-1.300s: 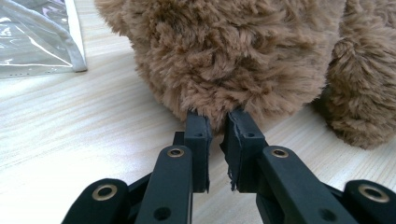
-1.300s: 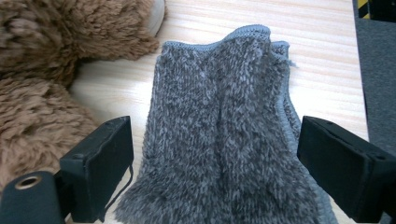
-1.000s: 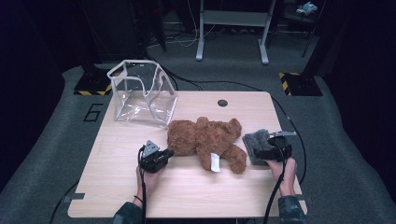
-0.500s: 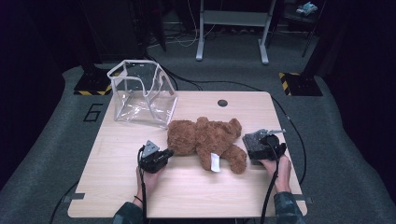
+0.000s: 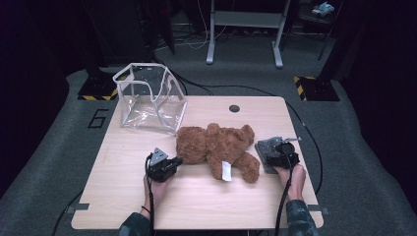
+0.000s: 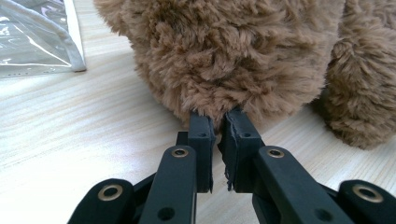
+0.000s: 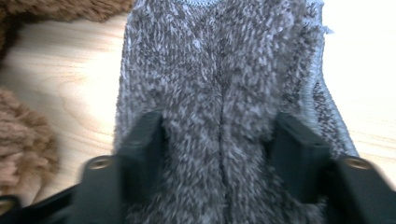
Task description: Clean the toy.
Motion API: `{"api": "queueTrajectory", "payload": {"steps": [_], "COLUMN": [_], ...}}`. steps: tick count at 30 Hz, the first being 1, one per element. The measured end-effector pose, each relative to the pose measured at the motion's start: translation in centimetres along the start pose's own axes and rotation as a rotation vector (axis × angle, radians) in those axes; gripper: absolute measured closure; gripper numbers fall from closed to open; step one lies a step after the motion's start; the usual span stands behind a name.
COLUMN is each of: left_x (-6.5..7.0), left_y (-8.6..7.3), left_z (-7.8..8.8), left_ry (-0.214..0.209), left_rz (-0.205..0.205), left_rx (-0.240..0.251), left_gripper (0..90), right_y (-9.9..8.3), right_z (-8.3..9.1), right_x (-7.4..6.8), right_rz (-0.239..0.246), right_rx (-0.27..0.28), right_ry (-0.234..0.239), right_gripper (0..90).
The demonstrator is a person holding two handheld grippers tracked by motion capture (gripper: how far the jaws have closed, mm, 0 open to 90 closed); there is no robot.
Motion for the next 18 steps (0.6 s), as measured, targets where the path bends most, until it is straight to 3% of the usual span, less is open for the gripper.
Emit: {"api": "queueTrajectory", "payload": {"steps": [1,2,3,4,7,11,18], "left_x": [0.0,0.1,0.1,0.1,0.0,0.1,0.1], "left_y": [0.0,0.0,0.0,0.0,0.0,0.0,0.0], "left_z": [0.0,0.1,0.1,0.1,0.1,0.0,0.0], "left_ry": [0.000,0.006,0.006,0.006,0.004,0.004,0.008], "left_rz": [0.000,-0.002,-0.003,-0.003,0.000,-0.004,-0.008], "left_rx": [0.000,0.005,0.010,0.010,0.005,0.010,0.012], "left_gripper": [82.4,82.4,82.4,82.4,82.3,82.4,82.9], "right_y": [0.0,-0.1,-0.1,-0.1,-0.1,0.1,1.5], "right_z": [0.0,0.2,0.2,0.2,0.4,1.1,3.4], "right_x": [0.0,0.0,0.1,0.1,0.3,0.5,-0.1], "right_rz": [0.000,-0.024,-0.017,-0.017,-0.017,-0.052,-0.041], "right_rx": [0.000,0.017,0.026,0.026,0.029,0.048,0.099], "right_ry": [0.000,0.000,0.002,0.002,-0.006,-0.006,0.004], "right_gripper": [40.6,55.2,60.2,60.2,71.2,75.0,75.0]}}
Point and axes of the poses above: each handheld gripper's, and its own axes: z roughly backward along the jaws, y roughly out of its top, x roughly to its right, the point moved 6 cm from there along -z, roughly forward along the jaws, and after that the axes turned 6 degrees about x, right-handed, at the moved point
